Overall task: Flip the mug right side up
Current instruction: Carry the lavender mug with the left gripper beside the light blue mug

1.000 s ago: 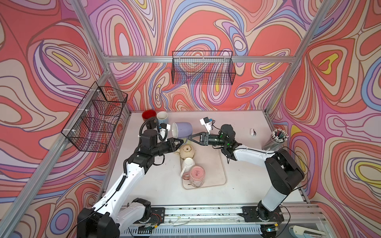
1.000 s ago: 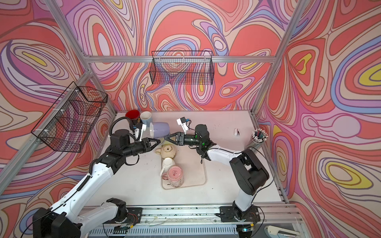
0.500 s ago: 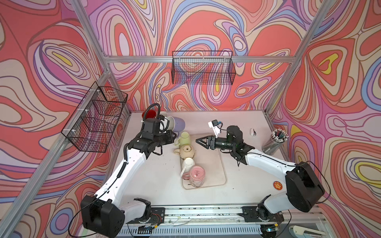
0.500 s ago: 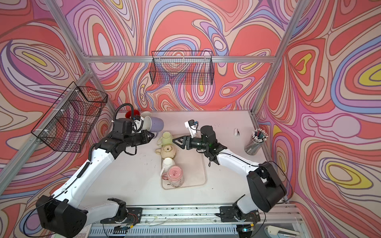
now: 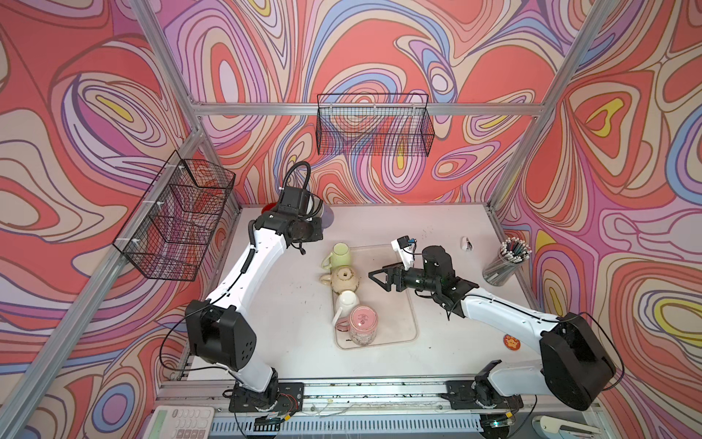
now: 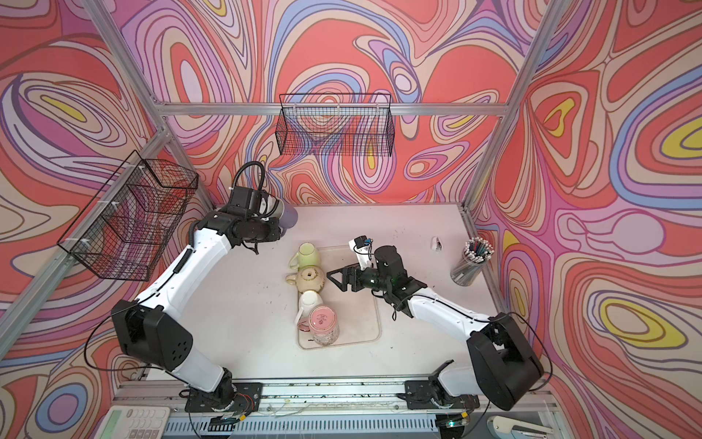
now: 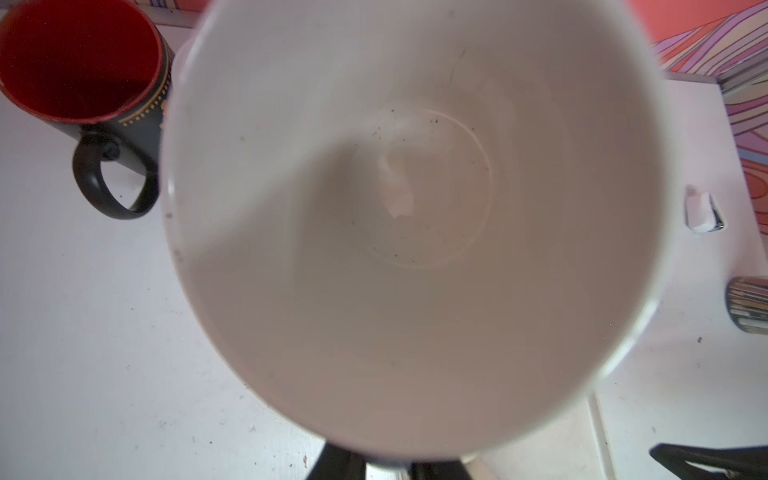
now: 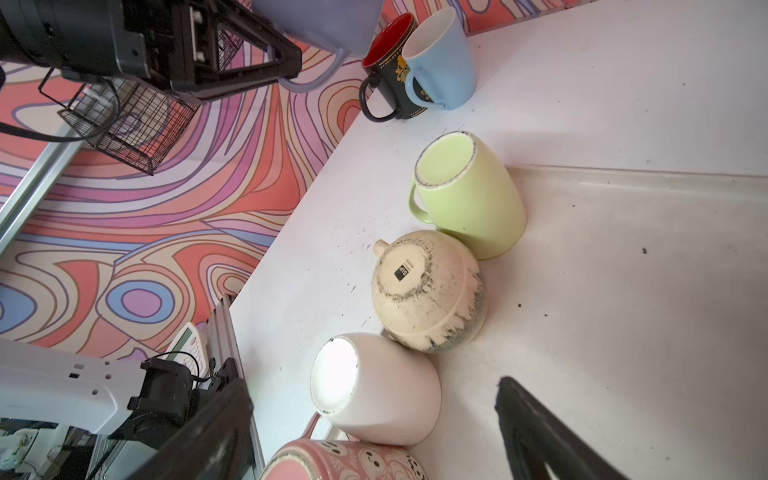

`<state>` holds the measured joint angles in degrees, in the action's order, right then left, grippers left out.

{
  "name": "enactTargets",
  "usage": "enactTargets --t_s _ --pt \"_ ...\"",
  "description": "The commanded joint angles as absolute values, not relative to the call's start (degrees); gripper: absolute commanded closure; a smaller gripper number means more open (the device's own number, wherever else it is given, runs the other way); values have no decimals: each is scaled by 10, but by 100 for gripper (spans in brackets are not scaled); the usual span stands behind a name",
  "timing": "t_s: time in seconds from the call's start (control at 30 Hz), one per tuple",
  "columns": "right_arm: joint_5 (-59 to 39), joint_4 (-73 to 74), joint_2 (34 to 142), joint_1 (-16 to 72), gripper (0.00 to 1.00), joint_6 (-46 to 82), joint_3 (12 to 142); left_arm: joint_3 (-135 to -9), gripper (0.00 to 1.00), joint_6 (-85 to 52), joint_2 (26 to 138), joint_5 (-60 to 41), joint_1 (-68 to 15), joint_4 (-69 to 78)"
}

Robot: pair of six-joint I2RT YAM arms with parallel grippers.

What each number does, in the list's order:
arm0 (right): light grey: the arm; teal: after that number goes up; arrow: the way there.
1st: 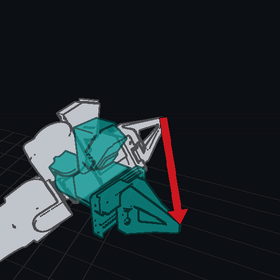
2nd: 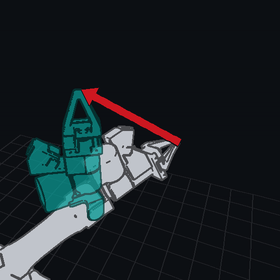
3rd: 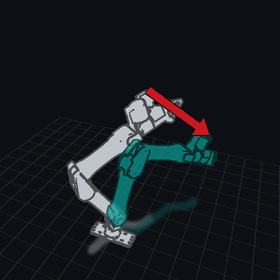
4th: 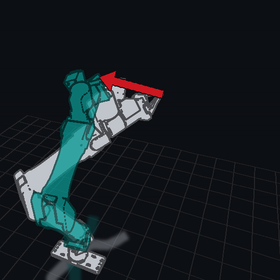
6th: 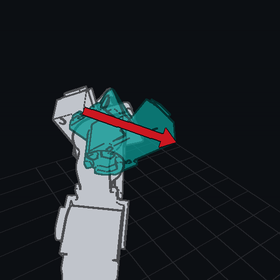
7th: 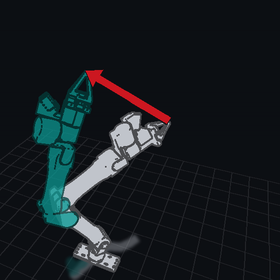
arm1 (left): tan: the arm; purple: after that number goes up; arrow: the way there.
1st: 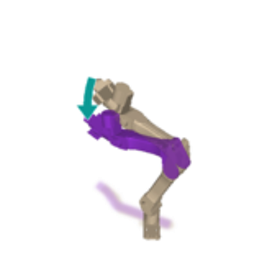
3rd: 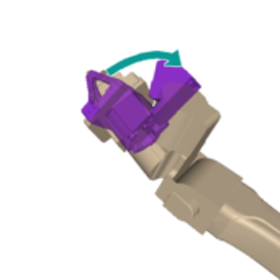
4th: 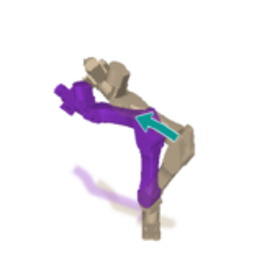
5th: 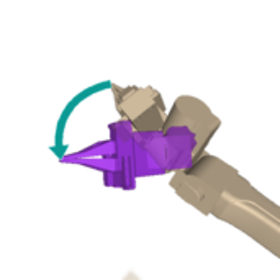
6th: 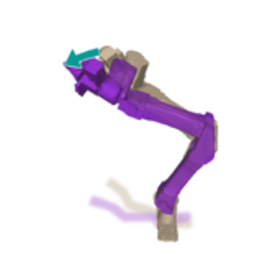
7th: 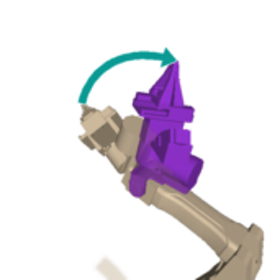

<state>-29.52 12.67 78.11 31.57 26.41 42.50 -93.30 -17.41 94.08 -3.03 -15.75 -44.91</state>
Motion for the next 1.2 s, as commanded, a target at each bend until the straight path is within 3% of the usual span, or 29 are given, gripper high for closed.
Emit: enactTargets --t_s 0.0,0.47,1.17 --pt "-260 134 777 317 3 261 410 -1001 100 -141 978 15 -157 -467" --pt "-234 135 790 316 2 272 404 -1229 100 -106 1183 81 -159 -555" --pt "-230 141 816 317 2 276 405 -1368 100 -109 1361 113 -159 -606"
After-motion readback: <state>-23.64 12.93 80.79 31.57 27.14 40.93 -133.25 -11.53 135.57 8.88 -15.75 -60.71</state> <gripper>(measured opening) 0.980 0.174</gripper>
